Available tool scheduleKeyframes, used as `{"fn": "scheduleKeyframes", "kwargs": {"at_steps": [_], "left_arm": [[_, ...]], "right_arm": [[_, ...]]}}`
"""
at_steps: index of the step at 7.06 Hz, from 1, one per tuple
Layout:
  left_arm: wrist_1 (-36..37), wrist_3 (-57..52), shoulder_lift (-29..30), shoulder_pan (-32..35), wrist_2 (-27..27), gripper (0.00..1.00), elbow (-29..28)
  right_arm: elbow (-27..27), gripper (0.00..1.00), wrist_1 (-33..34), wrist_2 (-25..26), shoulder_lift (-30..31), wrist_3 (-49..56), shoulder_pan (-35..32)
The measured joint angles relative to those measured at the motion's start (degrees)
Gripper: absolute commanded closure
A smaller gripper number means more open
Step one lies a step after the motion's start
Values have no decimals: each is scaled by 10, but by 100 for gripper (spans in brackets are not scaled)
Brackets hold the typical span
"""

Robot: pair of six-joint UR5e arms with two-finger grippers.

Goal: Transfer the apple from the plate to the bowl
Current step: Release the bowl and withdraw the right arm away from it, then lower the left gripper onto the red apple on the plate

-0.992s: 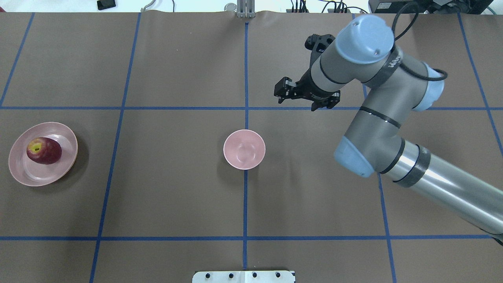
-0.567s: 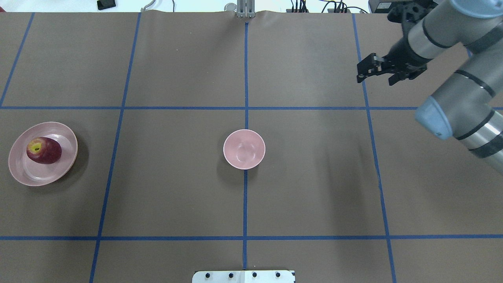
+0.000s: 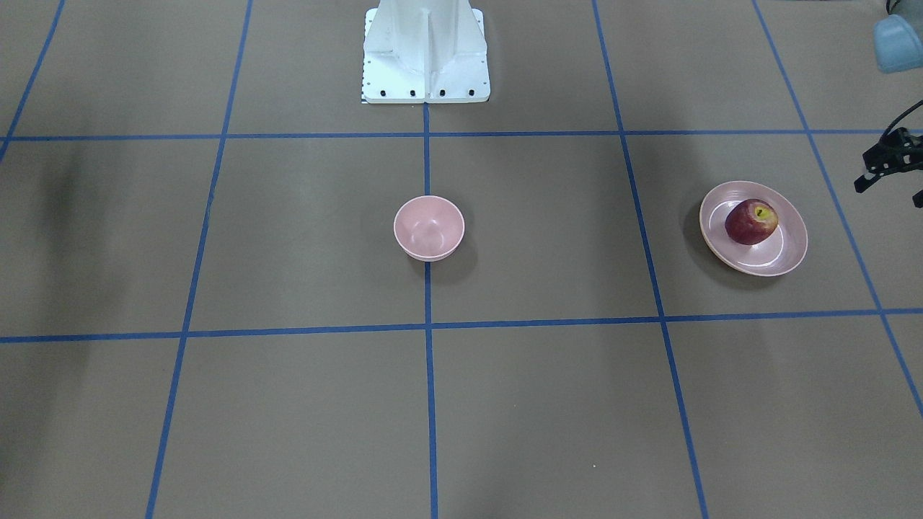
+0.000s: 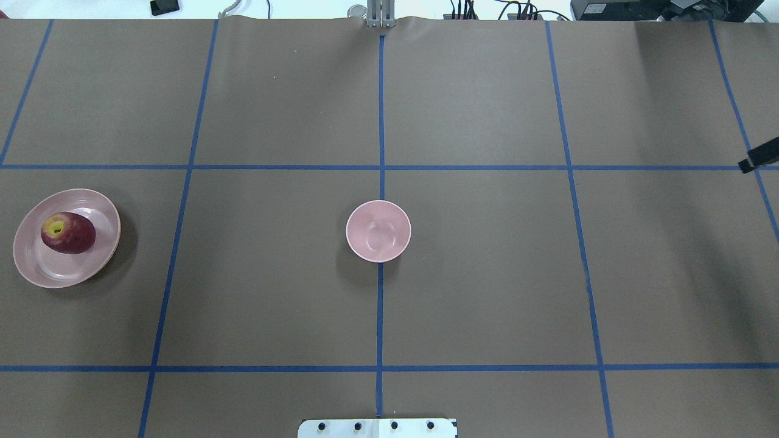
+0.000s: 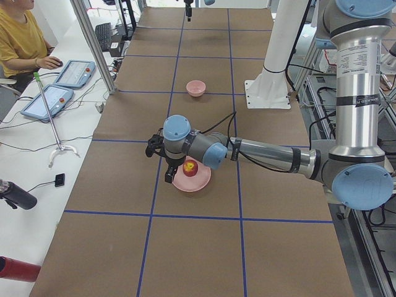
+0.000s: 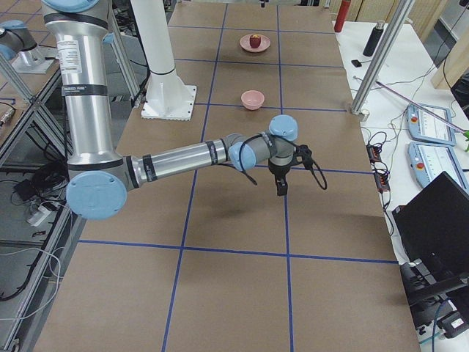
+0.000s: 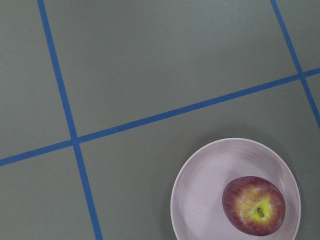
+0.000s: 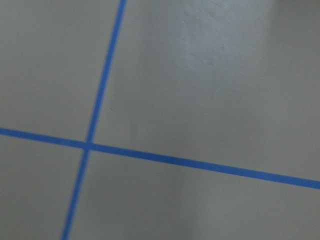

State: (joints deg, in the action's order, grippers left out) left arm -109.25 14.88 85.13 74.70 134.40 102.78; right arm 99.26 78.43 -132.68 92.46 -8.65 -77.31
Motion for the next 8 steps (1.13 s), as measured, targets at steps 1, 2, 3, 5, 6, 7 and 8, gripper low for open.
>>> {"fn": "scheduleKeyframes", "kwargs": {"at_steps": [1,2,3,5,6,7,8], "left_arm": [[-24,38,-3,-38,-20,1,1],[-51,69,-7,-71,-32,1,1],[-75,93,-10,-100,-46,1,1],[-95,116,-9,-142,-70,1,-3],[-97,119,-7,-152,-75,1,-5],[-98,120,-6,-163,-83,1,-6],[-99,120,-5,-174,-94,1,-7]], "right_arm": [[-2,0,2,-2,44,62,-50],[-4,0,4,1,79,93,-91],[-6,0,5,3,103,103,-117],[-6,0,5,5,121,106,-137],[-6,0,4,7,123,105,-139],[-6,0,4,8,124,104,-140],[-6,0,4,8,125,103,-140]]}}
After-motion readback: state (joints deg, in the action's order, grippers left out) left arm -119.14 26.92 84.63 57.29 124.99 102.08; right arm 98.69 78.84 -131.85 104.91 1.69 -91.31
